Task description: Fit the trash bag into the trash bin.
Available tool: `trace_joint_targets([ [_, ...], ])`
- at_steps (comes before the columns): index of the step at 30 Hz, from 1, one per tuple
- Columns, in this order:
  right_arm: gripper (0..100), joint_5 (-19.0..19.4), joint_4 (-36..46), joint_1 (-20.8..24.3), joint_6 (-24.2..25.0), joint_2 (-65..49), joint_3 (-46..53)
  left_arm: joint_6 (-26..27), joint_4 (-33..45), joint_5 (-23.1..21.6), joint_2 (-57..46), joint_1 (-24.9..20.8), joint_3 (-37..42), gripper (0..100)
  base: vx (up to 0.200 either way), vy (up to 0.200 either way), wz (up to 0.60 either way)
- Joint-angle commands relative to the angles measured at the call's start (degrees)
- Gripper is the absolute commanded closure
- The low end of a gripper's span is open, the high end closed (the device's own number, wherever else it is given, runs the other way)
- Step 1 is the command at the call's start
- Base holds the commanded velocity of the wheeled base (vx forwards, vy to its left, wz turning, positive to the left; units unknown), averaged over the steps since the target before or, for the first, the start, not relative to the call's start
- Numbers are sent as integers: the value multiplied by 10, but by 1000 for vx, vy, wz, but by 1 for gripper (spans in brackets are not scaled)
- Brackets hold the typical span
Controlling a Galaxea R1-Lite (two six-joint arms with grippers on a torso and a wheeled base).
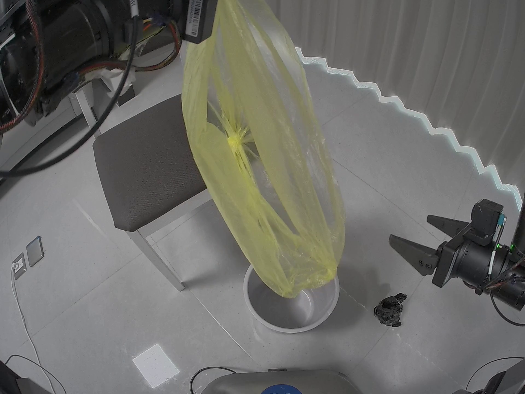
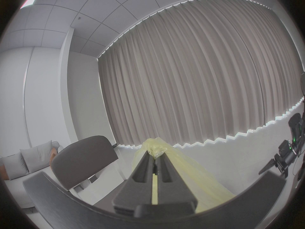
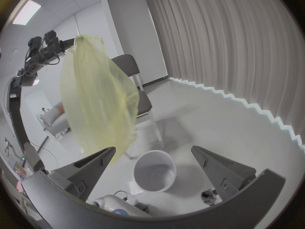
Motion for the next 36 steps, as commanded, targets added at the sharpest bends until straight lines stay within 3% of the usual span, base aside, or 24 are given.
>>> trace_joint_targets([
  [1, 0, -7, -6, 50, 31, 20, 1, -2, 0, 11, 5, 1, -4, 100, 0, 0, 0],
  [6, 0, -7, -37, 79, 64, 50, 6, -3, -1, 22, 8, 1, -6, 100, 0, 0, 0],
  [19, 0, -9, -118, 100, 72, 102, 26, -2, 0, 28, 9, 0, -22, 100, 0, 0, 0],
  [28, 0, -10, -169, 132, 117, 162, 30, -2, -1, 28, 17, 0, -27, 100, 0, 0, 0],
  [36, 0, -34, -240, 135, 132, 208, 34, -2, -1, 28, 17, -1, -39, 100, 0, 0, 0],
])
